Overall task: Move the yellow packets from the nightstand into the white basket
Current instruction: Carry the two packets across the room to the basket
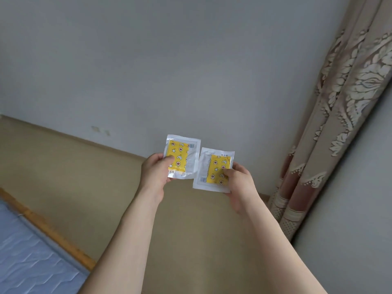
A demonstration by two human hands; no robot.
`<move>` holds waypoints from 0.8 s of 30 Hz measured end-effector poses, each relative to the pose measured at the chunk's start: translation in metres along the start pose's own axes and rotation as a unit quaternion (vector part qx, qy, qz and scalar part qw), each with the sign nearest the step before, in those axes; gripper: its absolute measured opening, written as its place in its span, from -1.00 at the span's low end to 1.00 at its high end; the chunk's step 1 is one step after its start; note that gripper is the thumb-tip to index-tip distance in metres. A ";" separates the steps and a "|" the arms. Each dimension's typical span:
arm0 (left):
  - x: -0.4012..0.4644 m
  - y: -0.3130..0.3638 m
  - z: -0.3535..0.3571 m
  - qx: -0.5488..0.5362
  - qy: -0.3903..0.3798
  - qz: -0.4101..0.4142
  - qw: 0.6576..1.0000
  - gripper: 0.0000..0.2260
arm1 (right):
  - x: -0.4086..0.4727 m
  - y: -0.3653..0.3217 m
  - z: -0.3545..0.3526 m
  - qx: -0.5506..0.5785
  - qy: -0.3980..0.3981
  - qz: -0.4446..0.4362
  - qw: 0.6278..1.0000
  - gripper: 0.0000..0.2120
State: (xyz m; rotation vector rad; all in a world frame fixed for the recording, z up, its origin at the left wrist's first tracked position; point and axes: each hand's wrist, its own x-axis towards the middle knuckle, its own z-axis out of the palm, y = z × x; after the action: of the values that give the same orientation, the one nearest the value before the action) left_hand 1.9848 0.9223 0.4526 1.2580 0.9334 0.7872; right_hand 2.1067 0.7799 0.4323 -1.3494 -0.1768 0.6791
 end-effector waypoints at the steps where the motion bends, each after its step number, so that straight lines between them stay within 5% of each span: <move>1: 0.015 -0.001 0.001 -0.003 0.011 -0.001 1.000 -0.96 | 0.016 -0.002 0.005 0.000 -0.006 0.005 1.000 -0.71; 24: 0.423 0.061 -0.070 -0.094 0.198 0.034 0.975 -0.92 | 0.380 -0.060 0.322 -0.094 -0.181 0.037 0.978 -0.68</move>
State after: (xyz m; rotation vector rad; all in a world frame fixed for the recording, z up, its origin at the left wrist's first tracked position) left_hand 2.1033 1.3391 0.4485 0.9887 1.1070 1.1805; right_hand 2.2724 1.2520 0.4661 -1.4084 -0.4954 0.9887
